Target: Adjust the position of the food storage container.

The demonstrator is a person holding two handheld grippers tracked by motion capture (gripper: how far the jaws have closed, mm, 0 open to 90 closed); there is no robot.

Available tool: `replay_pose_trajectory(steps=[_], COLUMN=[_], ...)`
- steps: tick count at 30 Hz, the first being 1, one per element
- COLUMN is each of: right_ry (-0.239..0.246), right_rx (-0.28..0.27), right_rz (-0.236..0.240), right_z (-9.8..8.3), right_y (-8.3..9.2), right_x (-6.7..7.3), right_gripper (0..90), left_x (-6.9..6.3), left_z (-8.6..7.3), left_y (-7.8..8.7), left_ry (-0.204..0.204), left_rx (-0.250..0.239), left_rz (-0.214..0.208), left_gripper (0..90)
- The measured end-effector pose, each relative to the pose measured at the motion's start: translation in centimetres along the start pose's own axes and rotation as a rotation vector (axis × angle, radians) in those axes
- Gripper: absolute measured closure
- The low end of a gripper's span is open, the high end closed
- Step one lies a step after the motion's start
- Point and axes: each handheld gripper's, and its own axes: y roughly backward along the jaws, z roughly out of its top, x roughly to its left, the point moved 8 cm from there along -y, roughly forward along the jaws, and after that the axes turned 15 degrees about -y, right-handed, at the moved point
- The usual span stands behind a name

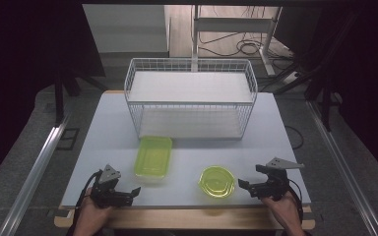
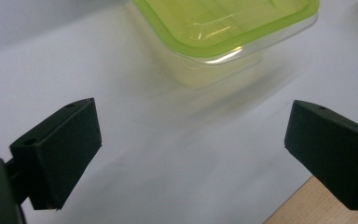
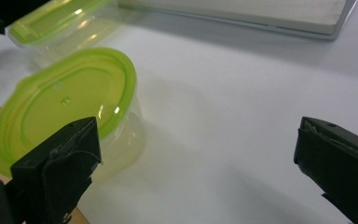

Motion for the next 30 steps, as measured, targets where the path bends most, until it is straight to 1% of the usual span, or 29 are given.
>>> replay_pose_trajectory(steps=[2, 4, 5, 8, 9, 12, 13, 14, 15, 16, 19, 20, 22, 23, 24, 26, 28, 30], right_ry=[0.009, 0.015, 0.025, 0.037, 0.037, 0.027, 0.027, 0.023, 0.023, 0.020, 0.039, 0.039, 0.052, 0.052, 0.053, 0.051, 0.055, 0.067], right_rx=[0.011, 0.013, 0.018, 0.025, 0.026, 0.034, 0.034, 0.046, 0.046, 0.058, 0.070, 0.075, 0.084, 0.084, 0.103, 0.112, 0.120, 0.120], right_rz=[-0.017, -0.026, -0.041, -0.062, -0.069, -0.073, -0.073, -0.069, -0.069, -0.070, -0.067, -0.065, -0.066, -0.066, -0.075, -0.062, -0.059, -0.056], right_z=[-0.1, -0.1, -0.1, -0.2, -0.2, -0.1, -0.1, -0.1, -0.1, -0.2, -0.3, -0.3, -0.4, -0.4, -0.4, -0.5, -0.4, -0.3], right_y=[0.0, 0.0, 0.0, 0.1, 0.2, 0.4, 0.4, 0.5, 0.5, 0.6, 0.6, 0.6, 0.5, 0.5, 0.5, 0.4, 0.4, 0.3], right_x=[0.0, 0.0, 0.1, 0.2, 0.2, 0.3, 0.3, 0.4, 0.4, 0.5, 0.7, 0.8, 1.0, 1.0, 1.2, 1.6, 1.9, 2.3], right_gripper=[1.9, 3.2, 5.4, 9.5, 11.7, 19.0, 19.0, 25.8, 25.8, 32.7, 40.9, 43.4, 49.1, 49.1, 55.1, 61.4, 69.5, 78.1], left_x=[-0.2, -0.2, -0.4, -0.4, -0.3, -0.2, -0.2, -0.3, -0.3, -0.3, -0.4, -0.4, -0.4, -0.4, -0.4, -0.3, -0.3, -0.3], left_z=[0.0, 0.0, 0.1, 0.2, 0.2, 0.3, 0.3, 0.2, 0.2, 0.2, 0.2, 0.1, 0.1, 0.1, 0.1, 0.1, 0.1, 0.0], left_y=[-0.1, -0.2, -0.1, -0.1, 0.0, 0.1, 0.1, 0.0, 0.0, 0.0, -0.1, -0.1, -0.2, -0.2, -0.2, -0.2, -0.2, -0.3], left_ry=[-0.012, -0.016, -0.022, -0.023, -0.021, -0.016, -0.016, -0.022, -0.022, -0.034, -0.050, -0.056, -0.059, -0.064, -0.070, -0.072, -0.074, -0.075], left_rx=[0.009, 0.011, 0.003, -0.010, -0.016, -0.022, -0.022, -0.021, -0.021, -0.021, -0.014, -0.012, -0.011, -0.009, -0.009, -0.010, -0.010, -0.008], left_rz=[-0.001, -0.005, -0.017, -0.021, -0.015, -0.019, -0.019, -0.022, -0.022, -0.023, -0.014, -0.015, -0.012, -0.009, -0.004, -0.002, 0.003, 0.003], left_gripper=[2.9, 2.6, 2.5, 3.3, 3.8, 5.9, 6.3, 6.5, 6.5, 6.5, 6.0, 5.7, 5.6, 5.6, 5.5, 5.4, 5.4, 5.4])
